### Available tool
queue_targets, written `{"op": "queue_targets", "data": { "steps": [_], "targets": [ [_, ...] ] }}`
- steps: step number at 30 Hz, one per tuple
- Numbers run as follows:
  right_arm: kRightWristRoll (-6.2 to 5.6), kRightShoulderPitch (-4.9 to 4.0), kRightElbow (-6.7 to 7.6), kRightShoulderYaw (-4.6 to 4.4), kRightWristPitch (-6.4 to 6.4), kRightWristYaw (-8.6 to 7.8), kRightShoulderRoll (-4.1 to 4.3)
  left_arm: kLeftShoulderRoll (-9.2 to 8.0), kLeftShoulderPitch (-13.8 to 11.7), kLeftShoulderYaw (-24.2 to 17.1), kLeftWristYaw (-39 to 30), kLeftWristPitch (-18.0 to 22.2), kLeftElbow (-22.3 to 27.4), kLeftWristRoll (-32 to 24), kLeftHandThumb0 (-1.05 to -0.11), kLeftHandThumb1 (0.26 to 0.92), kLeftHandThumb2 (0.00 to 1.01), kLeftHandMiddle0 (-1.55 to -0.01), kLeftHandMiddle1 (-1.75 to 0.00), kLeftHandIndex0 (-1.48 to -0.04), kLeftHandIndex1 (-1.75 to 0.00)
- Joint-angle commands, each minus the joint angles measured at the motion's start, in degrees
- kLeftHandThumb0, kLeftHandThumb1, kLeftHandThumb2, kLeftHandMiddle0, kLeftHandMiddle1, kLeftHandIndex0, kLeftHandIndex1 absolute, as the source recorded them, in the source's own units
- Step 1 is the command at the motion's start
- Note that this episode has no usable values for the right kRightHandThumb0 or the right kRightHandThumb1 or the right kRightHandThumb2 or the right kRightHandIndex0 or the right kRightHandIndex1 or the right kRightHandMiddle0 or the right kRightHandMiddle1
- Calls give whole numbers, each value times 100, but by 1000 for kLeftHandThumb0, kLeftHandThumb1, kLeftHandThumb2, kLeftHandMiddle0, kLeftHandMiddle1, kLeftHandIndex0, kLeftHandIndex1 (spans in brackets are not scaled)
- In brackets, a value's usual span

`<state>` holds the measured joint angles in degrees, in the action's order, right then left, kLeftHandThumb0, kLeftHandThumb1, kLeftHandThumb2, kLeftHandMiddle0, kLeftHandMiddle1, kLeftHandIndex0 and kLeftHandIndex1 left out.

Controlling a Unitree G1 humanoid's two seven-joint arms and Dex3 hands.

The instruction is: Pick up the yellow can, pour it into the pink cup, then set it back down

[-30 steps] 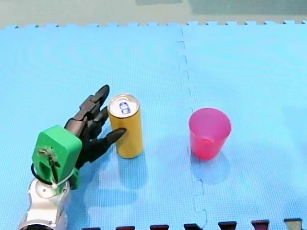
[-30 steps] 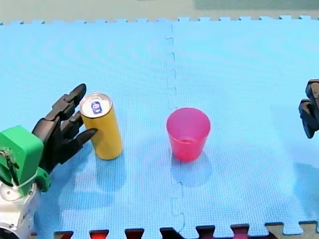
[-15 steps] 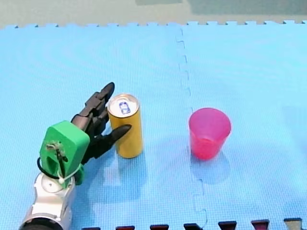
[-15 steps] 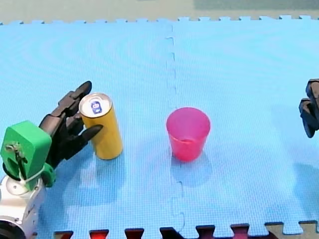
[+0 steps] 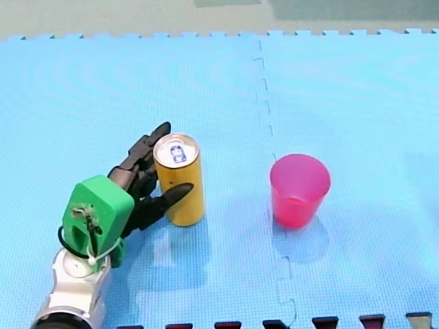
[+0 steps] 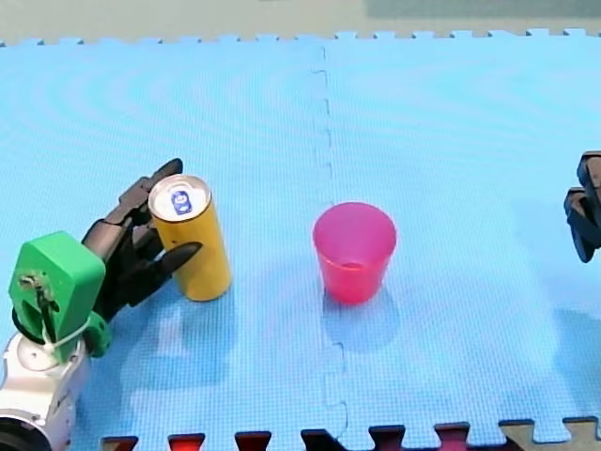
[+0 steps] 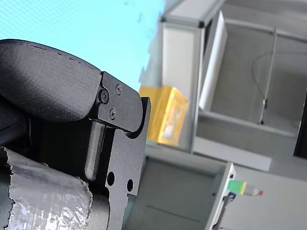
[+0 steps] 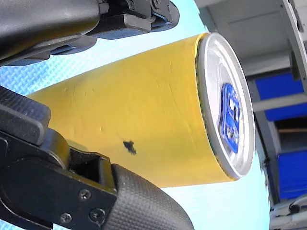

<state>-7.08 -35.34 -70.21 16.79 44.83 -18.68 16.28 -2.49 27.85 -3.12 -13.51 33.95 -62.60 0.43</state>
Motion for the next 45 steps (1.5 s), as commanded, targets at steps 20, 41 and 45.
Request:
{"op": "queue_targets", "data": {
  "steps": [20, 41, 45],
  "targets": [
    [-69, 58, 6, 39, 11, -79, 63, 50, 42, -117, -632, -496, 82, -343, -1039, 908, 0, -222, -7, -204, -5],
    [-144, 101, 52, 77, 13, -191, 31, 0, 225, -194, -696, -592, -171, -356, -1047, 921, 23, -284, -24, -259, -13],
    [-141, 105, 62, 73, 12, -178, 19, -55, 242, -36, -271, -518, -191, -28, -1015, 901, 9, -420, -62, -375, -39]
  ]
}}
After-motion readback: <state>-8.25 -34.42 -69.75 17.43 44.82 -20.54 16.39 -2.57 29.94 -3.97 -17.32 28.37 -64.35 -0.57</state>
